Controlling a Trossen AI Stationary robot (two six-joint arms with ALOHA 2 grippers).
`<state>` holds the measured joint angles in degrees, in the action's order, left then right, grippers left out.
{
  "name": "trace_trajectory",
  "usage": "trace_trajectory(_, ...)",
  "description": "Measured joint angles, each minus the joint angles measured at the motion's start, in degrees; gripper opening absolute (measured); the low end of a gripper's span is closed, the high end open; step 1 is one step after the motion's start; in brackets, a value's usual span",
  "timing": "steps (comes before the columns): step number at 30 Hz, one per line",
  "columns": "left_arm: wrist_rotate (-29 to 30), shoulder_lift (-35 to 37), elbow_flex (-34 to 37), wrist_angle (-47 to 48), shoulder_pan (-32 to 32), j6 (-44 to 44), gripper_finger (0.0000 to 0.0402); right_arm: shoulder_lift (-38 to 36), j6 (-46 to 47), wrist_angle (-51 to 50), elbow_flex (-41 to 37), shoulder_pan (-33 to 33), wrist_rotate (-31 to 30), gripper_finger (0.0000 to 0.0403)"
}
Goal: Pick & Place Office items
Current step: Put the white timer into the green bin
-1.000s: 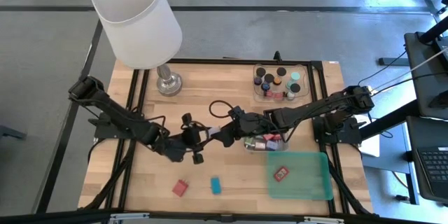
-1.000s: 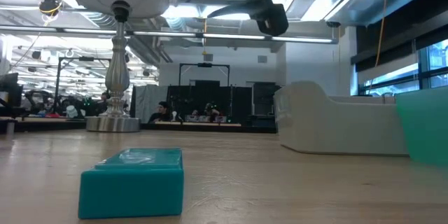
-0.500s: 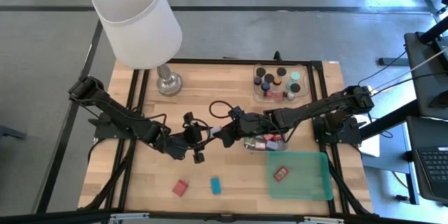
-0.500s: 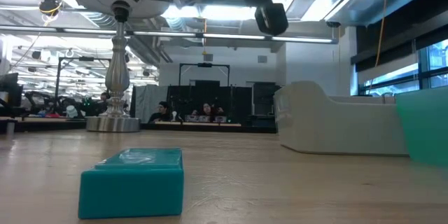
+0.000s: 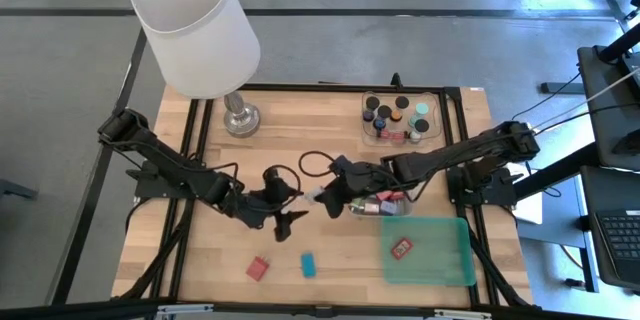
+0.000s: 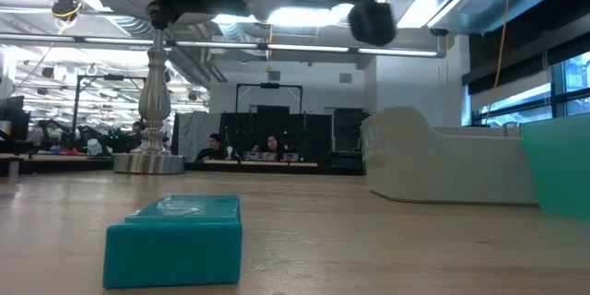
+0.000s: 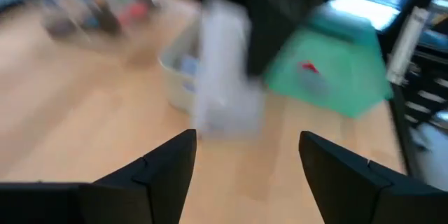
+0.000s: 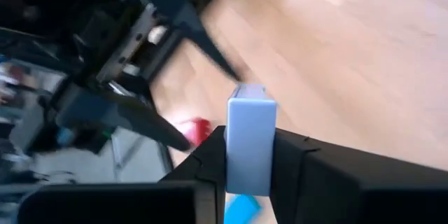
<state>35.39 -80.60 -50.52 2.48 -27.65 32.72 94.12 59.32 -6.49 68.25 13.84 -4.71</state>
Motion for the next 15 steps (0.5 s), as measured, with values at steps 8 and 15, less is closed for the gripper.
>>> trace_trajectory(8, -9.96, 0.0, 0.0, 7.29, -0.06, 12.14, 0.0251, -8.68, 0.05, -20.89, 0.0, 7.24, 2.47, 0.0066)
trace_trajectory(15, -14.08, 0.0, 0.0, 9.19, -0.66, 17.69, 0.0251, -11.19, 10.16, -35.15, 0.0, 18.32, 7.18, 0.0066)
